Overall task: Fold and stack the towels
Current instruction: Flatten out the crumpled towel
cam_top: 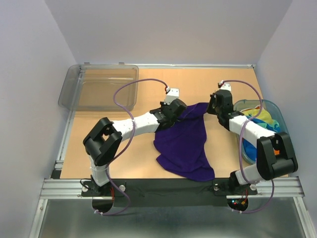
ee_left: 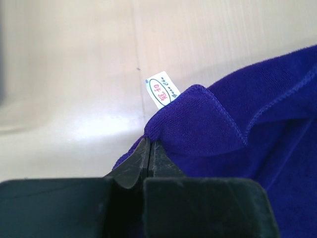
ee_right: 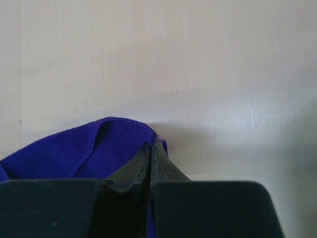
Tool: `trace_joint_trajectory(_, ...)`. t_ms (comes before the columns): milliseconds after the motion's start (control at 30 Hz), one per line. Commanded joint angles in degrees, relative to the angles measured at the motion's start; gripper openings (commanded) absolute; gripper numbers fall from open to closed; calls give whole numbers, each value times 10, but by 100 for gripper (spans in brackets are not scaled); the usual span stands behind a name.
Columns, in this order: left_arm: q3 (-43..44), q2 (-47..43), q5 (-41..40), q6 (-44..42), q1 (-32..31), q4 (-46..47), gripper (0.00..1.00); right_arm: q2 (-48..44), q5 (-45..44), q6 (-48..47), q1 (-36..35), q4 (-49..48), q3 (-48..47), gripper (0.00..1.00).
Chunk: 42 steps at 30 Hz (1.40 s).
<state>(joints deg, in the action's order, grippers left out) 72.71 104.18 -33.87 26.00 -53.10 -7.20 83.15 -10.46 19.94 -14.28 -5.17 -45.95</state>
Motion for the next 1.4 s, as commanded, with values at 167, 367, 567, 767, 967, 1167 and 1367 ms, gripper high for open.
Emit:
trace_joint_trajectory(167,45,-2,-156,83,3,-158,0,-60,19,11,2,-38,17,1)
trace_joint_trajectory(367,-6,-40,-113,61,-103,-98,3,-88,30,17,2,-37,53,1)
trace_joint_trajectory(567,-146,-163,11,16,-151,54,16,-106,24,12,2,-35,69,1)
trace_joint_trajectory(767,-179,-203,106,-44,-123,93,52,-112,18,4,2,-27,69,1)
trace_joint_trajectory(967,-160,-182,222,-77,-58,106,80,-115,15,-3,2,-20,70,1)
trace_joint_trajectory(1167,-142,-135,246,-71,-17,112,74,-108,21,-3,2,-19,72,1)
trace_joint_trajectory(1367,-92,-61,310,-68,-4,79,73,-102,28,-3,2,-19,69,1)
